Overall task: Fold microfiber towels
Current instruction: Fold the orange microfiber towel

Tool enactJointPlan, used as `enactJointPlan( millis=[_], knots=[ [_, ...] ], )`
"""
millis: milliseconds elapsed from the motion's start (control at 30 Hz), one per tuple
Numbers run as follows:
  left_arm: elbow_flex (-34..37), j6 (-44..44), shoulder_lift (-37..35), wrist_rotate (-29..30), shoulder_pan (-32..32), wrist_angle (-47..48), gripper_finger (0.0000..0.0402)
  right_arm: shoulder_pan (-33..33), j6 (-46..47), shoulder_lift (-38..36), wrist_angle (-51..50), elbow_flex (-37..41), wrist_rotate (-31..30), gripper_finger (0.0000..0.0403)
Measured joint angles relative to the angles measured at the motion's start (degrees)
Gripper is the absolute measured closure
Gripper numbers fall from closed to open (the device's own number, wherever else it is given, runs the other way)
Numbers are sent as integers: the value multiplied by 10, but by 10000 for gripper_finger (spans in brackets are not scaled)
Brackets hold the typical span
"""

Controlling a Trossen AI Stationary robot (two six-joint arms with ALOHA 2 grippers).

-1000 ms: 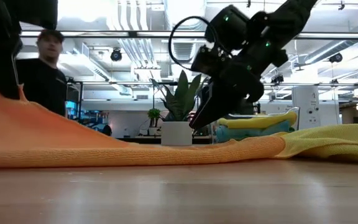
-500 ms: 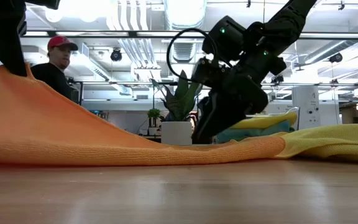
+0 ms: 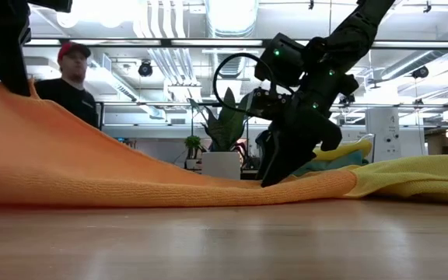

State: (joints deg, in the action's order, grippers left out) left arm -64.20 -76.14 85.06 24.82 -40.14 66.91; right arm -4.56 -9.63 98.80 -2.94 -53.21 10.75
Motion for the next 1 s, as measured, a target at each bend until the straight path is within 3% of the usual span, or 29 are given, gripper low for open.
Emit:
enactJointPlan(
  millis=[167, 400, 800, 1000],
  knots=[
    [3, 0, 0, 0, 0, 3, 402, 0, -7, 0, -1, 0, 2, 267],
    [12, -16, 0, 0, 0, 17, 402, 0, -20, -2, -4, 0, 2, 380],
    [65, -50, 2, 12, 4, 16, 402, 8, -20, -44, -39, 0, -4, 394],
    [95, -61, 2, 18, 13, 10, 402, 8, -31, -54, -43, 0, -89, 394]
  ],
)
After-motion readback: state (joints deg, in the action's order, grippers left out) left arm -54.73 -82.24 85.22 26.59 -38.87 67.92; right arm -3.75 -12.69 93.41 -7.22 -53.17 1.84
